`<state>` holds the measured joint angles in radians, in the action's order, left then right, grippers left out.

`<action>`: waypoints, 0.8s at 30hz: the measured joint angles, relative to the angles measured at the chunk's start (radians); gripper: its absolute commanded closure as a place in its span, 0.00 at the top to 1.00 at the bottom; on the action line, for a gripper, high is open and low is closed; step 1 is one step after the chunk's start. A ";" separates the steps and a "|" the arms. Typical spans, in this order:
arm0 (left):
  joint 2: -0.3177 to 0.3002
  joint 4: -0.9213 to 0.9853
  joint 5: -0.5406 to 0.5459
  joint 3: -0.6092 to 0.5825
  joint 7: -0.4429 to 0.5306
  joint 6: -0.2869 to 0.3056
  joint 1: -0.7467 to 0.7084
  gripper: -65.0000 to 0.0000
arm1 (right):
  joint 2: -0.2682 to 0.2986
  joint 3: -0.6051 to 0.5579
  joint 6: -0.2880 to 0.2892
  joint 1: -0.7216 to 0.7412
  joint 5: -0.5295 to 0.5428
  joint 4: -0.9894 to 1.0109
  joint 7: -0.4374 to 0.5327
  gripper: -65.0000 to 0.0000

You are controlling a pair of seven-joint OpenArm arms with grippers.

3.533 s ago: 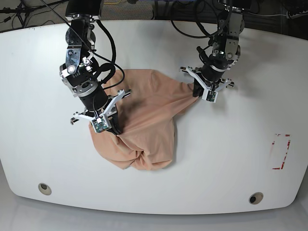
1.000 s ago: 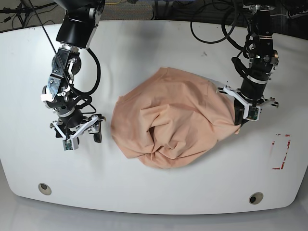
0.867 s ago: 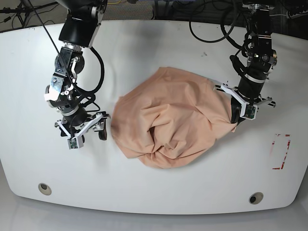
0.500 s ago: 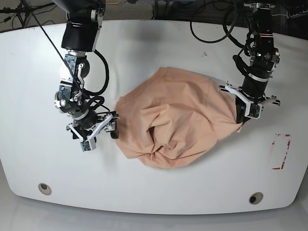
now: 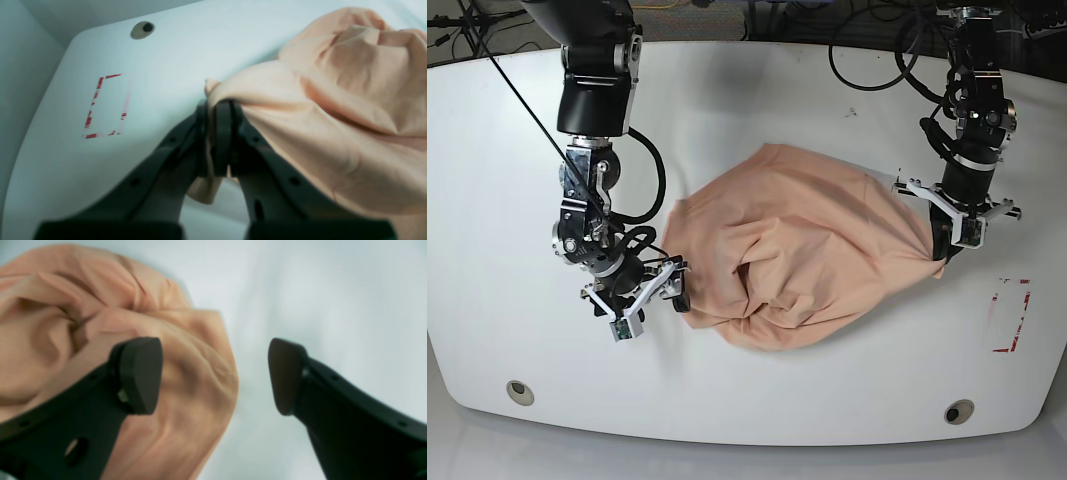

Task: Fold the T-shirt properly
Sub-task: 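Release the shirt with the right gripper and reposition it beside the fabric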

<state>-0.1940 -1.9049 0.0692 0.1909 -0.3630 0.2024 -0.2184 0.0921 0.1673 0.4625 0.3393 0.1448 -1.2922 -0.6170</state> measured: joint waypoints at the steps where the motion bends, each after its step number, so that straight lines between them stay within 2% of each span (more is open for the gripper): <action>1: 0.003 0.005 0.004 0.018 0.014 0.011 -0.001 0.00 | 0.000 0.008 0.007 0.003 0.008 0.014 0.024 0.73; 4: 0.003 0.009 -0.001 0.045 0.019 -0.002 -0.003 0.00 | 0.011 0.027 -0.009 0.010 -0.010 0.031 0.030 0.73; 16: 0.007 0.026 -0.001 0.114 0.036 -0.001 -0.003 0.05 | 0.016 0.079 -0.006 0.047 0.018 0.053 0.037 0.73; 20: 0.008 0.028 -0.001 0.117 0.038 -0.002 -0.003 0.18 | 0.016 0.069 -0.005 0.045 0.021 0.062 0.029 0.73; 22: 0.011 0.029 0.000 0.113 0.038 -0.001 -0.002 0.32 | 0.016 0.062 -0.005 0.047 0.032 0.064 0.029 0.73; 24: 0.015 0.029 -0.001 0.106 0.024 0.000 0.003 0.36 | 0.018 0.053 -0.006 0.048 0.045 0.064 0.031 0.73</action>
<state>-0.1787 -1.8763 0.0685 0.2970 -0.3389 0.2020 -0.2150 0.1097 0.2203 0.4561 0.3874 0.1898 -1.2285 -0.5865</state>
